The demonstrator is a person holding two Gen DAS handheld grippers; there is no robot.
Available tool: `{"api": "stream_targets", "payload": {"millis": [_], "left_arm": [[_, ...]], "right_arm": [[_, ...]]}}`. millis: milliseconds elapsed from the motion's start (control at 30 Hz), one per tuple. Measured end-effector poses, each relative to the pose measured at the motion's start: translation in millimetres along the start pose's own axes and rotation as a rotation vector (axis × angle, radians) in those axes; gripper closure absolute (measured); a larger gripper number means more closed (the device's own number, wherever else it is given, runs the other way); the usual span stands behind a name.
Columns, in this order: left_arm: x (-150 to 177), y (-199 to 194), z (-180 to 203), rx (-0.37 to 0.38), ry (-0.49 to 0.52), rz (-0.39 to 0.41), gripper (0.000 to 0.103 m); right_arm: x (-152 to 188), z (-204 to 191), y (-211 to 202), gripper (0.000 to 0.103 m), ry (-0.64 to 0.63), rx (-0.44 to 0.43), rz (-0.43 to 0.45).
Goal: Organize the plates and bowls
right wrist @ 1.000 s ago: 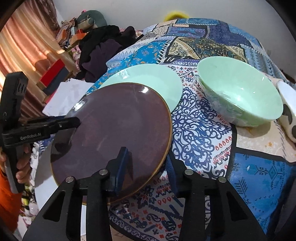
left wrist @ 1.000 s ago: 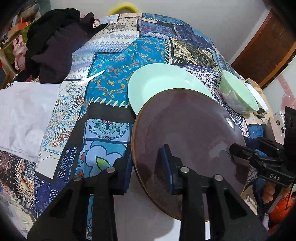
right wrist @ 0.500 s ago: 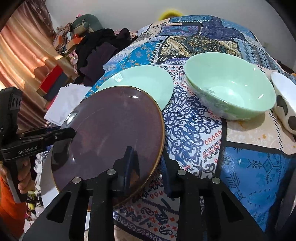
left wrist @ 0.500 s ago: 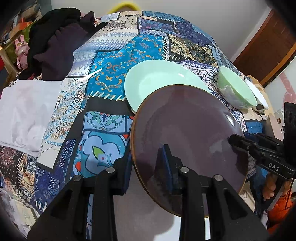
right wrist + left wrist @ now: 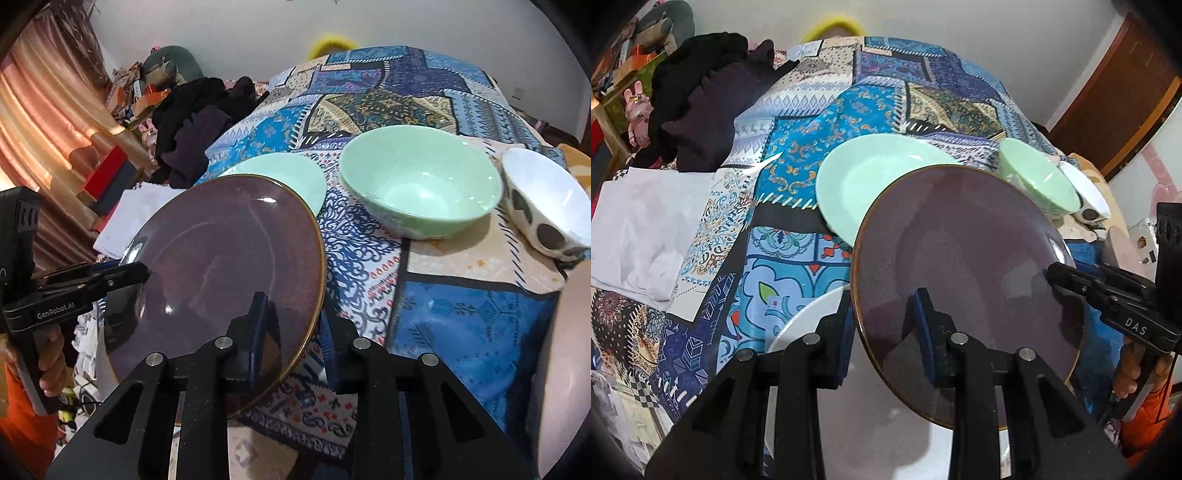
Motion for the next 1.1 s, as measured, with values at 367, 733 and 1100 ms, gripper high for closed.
{"api": "stream_targets", "payload": {"millis": [367,733,1100], "left_arm": [[1.0,-36.7,38.5,0.005,0.064,0.069,0.072],[15.7,-56.8,81.2,0.045,0.086,0.085,0.072],[37.8,-48.0,113.9,0.082,0.091,0.038,0.072]], "right_arm": [[6.5,3.2,-47.4,0.079,0.018,0.022,0.07],[21.7,19.1,-84.2,0.079,0.021,0.061,0.107],[49.4,42.0,-96.7,0.079,0.049,0.088,0.091]]}}
Point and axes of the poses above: each gripper's, at about its wrist camera, not at the fingertips, and y roughly the way its jaws point, z to its right, x to its underside, the point moved 9 cm from there along y, roughly the way its jaws point, and after that the axes turned 6 degrees about -x, right-handed, at the moved point
